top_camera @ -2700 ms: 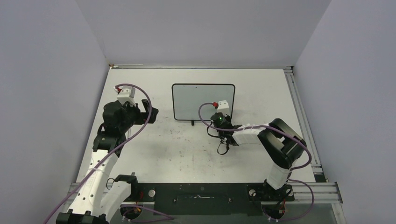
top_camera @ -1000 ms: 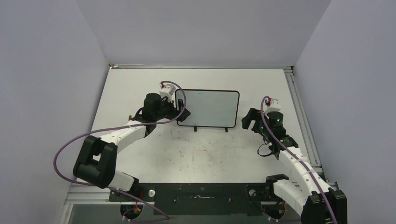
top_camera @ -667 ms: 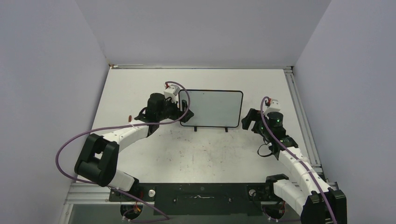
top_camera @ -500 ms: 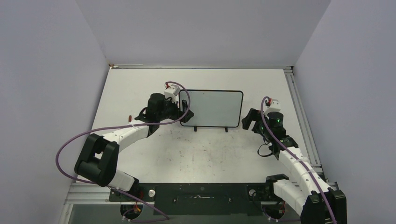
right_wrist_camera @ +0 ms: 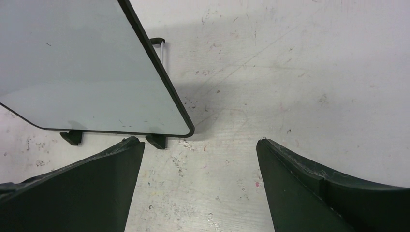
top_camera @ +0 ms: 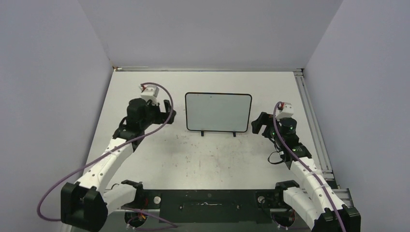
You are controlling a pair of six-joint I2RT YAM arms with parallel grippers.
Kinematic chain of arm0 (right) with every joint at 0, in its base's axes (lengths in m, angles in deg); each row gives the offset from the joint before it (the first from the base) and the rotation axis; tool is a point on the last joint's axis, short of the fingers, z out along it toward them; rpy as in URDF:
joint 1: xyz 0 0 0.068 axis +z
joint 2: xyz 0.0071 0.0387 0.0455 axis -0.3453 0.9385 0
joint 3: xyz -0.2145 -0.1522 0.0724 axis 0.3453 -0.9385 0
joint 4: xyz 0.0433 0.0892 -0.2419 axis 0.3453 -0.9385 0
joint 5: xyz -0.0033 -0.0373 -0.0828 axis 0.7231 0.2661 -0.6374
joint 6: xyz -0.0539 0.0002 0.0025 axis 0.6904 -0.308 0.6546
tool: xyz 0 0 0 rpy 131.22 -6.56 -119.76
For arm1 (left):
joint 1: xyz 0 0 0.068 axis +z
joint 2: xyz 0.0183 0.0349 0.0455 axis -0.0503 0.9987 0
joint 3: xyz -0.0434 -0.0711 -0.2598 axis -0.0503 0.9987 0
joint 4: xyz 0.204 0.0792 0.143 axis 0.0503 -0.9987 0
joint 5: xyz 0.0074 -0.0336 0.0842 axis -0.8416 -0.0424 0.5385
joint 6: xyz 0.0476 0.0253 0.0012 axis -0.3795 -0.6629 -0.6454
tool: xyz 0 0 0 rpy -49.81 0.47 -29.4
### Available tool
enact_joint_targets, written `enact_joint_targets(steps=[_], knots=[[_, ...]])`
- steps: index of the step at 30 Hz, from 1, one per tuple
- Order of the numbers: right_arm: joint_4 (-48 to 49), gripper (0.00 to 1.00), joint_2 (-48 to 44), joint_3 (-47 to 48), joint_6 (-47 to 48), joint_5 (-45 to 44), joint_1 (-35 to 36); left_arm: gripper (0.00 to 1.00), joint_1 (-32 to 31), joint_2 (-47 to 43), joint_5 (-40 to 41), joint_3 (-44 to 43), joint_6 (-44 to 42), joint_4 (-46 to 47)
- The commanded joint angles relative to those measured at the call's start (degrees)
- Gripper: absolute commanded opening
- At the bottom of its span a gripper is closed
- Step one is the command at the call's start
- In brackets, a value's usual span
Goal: Write a sentence on the whiteboard
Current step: Move the whiteboard to the center of the board, then open the whiteboard marker at the center of the board.
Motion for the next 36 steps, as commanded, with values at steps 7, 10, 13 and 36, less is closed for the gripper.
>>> enact_joint_targets(steps=[7,10,13,36], knots=[[1.94,0.9,-4.11,-0.15,-0.11,1.78,-0.47,0.96,19.73,6.7,15.49,-3.34,-2.64,-17.27],[1.91,0.9,-5.79,-0.46,-0.06,1.73,-0.47,0.96,23.17,14.04,14.34,-6.3,-2.93,-18.57],[1.76,0.9,-6.21,-0.43,-0.14,1.53,-0.38,0.96,23.92,20.47,16.55,-9.53,-3.1,-21.41],[1.72,0.91,-6.52,-0.58,-0.37,-0.16,-0.38,0.52,20.63,29.19,8.21,-12.22,-2.6,-28.49]])
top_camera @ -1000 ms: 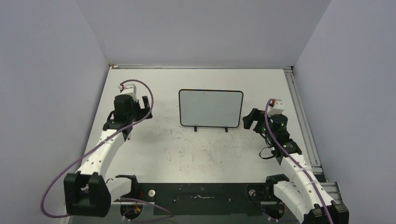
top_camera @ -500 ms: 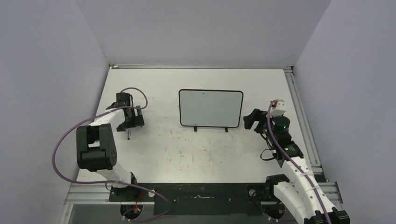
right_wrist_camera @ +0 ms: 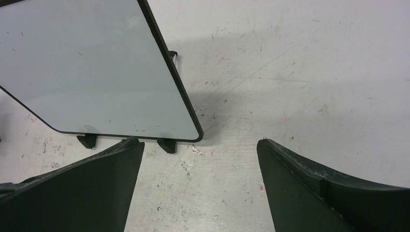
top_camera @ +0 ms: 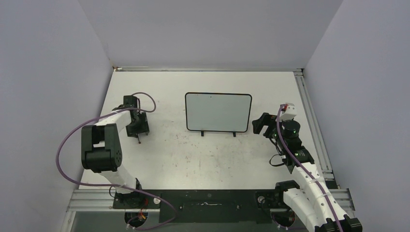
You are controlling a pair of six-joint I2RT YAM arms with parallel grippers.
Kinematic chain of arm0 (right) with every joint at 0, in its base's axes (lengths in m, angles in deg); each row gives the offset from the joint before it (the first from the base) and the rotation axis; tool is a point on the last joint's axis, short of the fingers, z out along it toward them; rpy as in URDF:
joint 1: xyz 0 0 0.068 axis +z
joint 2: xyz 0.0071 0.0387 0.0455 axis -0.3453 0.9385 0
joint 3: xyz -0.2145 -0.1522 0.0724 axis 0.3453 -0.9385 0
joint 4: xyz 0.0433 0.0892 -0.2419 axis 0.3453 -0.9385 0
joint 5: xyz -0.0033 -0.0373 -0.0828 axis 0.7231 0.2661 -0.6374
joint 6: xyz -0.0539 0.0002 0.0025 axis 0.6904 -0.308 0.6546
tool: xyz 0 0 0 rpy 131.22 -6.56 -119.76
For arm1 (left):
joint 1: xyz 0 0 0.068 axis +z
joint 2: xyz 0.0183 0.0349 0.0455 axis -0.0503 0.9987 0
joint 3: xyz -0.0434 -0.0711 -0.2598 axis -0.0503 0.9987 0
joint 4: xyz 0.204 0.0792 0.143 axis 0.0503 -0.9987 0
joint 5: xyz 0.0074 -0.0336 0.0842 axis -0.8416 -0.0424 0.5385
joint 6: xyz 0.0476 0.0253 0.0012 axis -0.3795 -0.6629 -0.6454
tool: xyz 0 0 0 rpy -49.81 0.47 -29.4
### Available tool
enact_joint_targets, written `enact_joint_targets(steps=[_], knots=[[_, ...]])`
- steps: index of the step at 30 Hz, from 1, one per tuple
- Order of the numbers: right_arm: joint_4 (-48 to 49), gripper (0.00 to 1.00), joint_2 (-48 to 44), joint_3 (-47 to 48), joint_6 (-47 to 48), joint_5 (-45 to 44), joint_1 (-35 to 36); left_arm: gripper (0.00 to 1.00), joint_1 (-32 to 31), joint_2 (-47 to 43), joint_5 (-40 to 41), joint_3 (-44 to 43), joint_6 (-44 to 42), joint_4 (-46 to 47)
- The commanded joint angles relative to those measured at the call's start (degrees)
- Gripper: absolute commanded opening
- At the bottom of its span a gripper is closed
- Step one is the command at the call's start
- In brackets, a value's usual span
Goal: Write a sentence on the whiteboard
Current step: Open the whiteboard marker at the center of the board.
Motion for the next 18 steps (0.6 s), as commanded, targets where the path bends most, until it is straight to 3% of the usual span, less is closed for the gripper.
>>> enact_joint_targets(steps=[1,4,12,15,18], knots=[[2.13,0.91,-0.62,-0.17,-0.13,-0.95,-0.38,0.52,-3.36,-1.2,-4.48,-0.3,0.33,-1.14],[2.04,0.91,-0.45,-0.16,-0.11,-0.99,-0.37,0.51,-2.88,-0.47,-1.15,-1.19,0.63,-1.51],[2.17,0.91,-0.13,-0.1,-0.13,-1.11,-0.42,0.46,1.28,3.67,-2.81,-3.89,2.01,-0.79],[2.07,0.91,-0.05,-0.06,-0.04,-1.16,-0.38,0.34,1.5,5.96,-3.67,-4.98,2.01,-1.29],[1.99,0.91,-0.61,-0.12,0.04,-1.23,-0.38,0.15,2.29,6.99,-4.48,-5.33,2.3,-1.55]])
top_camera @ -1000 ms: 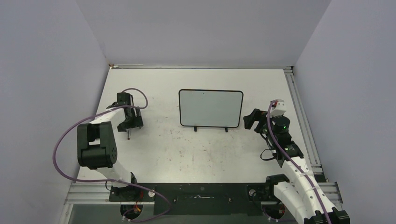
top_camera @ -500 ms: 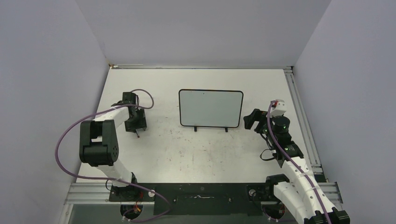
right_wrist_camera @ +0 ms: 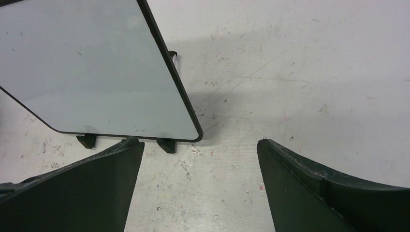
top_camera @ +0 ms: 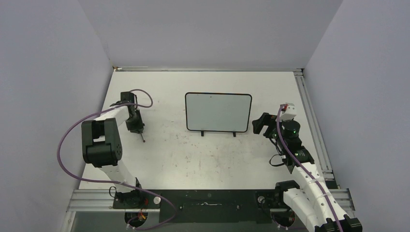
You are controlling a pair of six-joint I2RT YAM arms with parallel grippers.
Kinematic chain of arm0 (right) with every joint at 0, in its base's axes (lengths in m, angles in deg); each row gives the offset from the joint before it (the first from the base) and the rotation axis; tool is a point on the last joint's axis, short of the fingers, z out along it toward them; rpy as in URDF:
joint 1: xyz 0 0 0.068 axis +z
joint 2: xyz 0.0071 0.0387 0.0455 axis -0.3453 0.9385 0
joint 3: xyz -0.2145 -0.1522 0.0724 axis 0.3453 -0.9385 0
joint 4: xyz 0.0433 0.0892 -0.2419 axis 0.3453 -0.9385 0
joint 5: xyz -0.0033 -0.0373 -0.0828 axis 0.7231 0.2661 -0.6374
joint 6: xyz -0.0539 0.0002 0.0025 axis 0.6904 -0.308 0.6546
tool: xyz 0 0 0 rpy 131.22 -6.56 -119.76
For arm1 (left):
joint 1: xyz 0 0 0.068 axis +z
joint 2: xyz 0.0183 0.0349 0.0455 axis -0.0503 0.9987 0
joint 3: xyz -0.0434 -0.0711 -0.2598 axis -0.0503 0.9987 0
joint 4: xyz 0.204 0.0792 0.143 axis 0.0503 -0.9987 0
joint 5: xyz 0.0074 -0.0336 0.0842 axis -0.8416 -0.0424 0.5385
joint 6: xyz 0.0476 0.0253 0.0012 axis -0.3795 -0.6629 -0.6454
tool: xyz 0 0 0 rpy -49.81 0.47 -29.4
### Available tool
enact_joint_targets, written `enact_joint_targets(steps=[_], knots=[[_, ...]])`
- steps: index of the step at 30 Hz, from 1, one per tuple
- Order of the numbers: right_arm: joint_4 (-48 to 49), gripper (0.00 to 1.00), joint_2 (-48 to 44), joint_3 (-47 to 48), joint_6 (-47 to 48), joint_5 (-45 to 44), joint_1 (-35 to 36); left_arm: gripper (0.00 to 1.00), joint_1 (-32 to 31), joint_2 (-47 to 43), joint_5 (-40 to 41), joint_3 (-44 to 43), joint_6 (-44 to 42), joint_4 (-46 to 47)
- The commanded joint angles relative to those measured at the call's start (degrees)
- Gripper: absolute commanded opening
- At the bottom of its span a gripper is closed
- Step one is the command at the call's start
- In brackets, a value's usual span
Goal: Write a sentence on the whiteboard
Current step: Open the whiteboard marker at the center of the board.
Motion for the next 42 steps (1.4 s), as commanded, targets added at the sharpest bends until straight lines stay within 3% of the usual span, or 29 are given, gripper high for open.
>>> enact_joint_targets(steps=[1,2,7,16,21,25,29,33,42], knots=[[2.03,0.91,-0.86,-0.09,0.12,-0.96,-0.42,0.07,1.31,2.92,-3.32,-0.55,1.15,-0.04],[2.02,0.91,-1.08,-0.11,0.25,-0.83,-0.43,0.0,1.62,2.62,-4.12,-0.16,1.62,0.16],[1.76,0.91,-3.37,0.14,0.81,1.07,-0.27,0.0,2.02,-4.73,-10.14,4.3,6.14,3.65],[-1.16,0.93,-6.13,5.58,-0.78,8.6,6.94,0.0,-0.9,-37.67,-17.35,22.22,21.89,12.06],[0.7,0.98,-4.22,8.13,-7.16,10.14,15.24,0.0,-13.52,-56.63,-12.18,30.83,36.2,11.45],[5.51,0.92,-0.45,7.42,-12.08,7.73,25.74,0.0,-26.58,-66.71,-5.45,35.6,49.51,12.9],[9.79,0.88,5.81,8.73,-12.6,-4.34,40.79,0.0,-38.13,-67.98,2.18,36.89,56.86,16.23],[12.0,0.83,13.8,11.68,-12.49,-11.34,51.18,0.0,-47.06,-63.51,6.94,35.17,60.22,19.68],[14.03,0.63,24.61,14.3,-13.46,-13.6,55.94,0.0,-56.89,-57.71,12.26,35.03,64.4,28.32]])
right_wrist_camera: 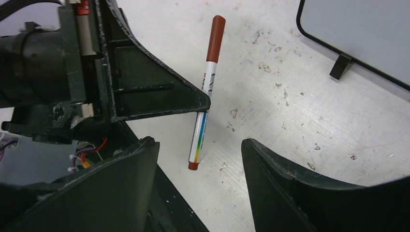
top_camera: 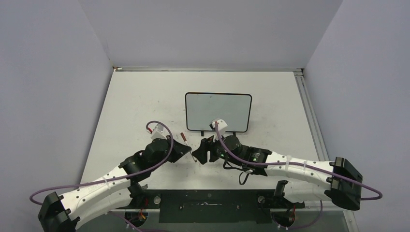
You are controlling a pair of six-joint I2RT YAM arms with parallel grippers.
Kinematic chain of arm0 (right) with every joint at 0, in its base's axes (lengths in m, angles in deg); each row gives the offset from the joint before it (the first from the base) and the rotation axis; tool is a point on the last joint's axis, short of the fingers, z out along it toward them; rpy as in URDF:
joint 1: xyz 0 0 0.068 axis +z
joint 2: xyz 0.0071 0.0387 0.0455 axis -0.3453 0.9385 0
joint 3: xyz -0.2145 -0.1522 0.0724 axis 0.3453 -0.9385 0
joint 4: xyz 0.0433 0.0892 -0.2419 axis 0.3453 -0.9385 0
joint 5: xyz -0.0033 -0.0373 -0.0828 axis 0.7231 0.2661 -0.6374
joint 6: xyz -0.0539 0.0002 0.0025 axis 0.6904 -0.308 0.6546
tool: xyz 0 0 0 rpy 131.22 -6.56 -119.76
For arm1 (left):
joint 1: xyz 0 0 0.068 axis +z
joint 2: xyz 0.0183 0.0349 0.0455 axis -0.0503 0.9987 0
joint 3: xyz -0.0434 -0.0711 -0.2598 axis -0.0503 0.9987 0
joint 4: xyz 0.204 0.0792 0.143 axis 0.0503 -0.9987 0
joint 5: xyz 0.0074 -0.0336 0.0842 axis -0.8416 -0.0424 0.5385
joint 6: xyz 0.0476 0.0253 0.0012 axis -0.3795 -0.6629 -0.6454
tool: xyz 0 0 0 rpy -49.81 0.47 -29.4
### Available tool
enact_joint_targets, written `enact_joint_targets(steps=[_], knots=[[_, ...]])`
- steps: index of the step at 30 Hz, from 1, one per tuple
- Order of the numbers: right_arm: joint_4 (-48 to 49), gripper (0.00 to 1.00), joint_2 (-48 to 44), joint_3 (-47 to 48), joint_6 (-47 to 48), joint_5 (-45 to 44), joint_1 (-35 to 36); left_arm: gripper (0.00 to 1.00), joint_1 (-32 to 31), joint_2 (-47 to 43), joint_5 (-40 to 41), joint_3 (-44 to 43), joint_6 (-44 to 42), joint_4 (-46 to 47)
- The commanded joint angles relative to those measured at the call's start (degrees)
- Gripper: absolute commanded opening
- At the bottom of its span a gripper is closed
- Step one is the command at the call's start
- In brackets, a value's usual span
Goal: Write a sentence on the whiteboard
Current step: Open the whiteboard marker at the center of the board.
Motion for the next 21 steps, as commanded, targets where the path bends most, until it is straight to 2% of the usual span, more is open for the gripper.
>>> enact_joint_targets(steps=[1,6,11,14,17,19,20,21], knots=[[2.51,0.61,2.71,3.18,-0.61,-4.27,0.92,0.0,-2.93,0.85,4.82,-2.04,3.85,8.6],[1.97,0.56,4.17,2.69,-0.39,-4.05,1.05,0.0,-3.68,0.38,5.41,-0.47,5.56,10.4],[2.73,0.44,7.23,3.47,-0.52,-2.96,1.14,0.0,-4.54,0.5,5.53,-0.45,5.76,10.8],[3.64,0.34,8.61,4.05,-0.34,-2.11,1.31,0.0,-4.72,0.48,5.39,-0.23,5.76,10.84],[3.3,0.1,8.93,4.55,-0.33,-2.47,1.32,0.0,-4.83,0.5,4.91,-0.03,5.52,10.84],[2.09,0.05,8.07,4.69,-0.33,-3.23,1.32,0.0,-4.82,0.54,4.54,-0.09,4.17,11.01],[1.13,0.05,7.43,4.82,-0.11,-3.61,1.32,0.12,-4.86,0.37,3.84,-0.34,2.79,10.91],[-0.58,0.05,6.61,5.12,0.11,-4.39,1.21,0.3,-4.71,0.03,3.26,-0.79,0.78,10.63]])
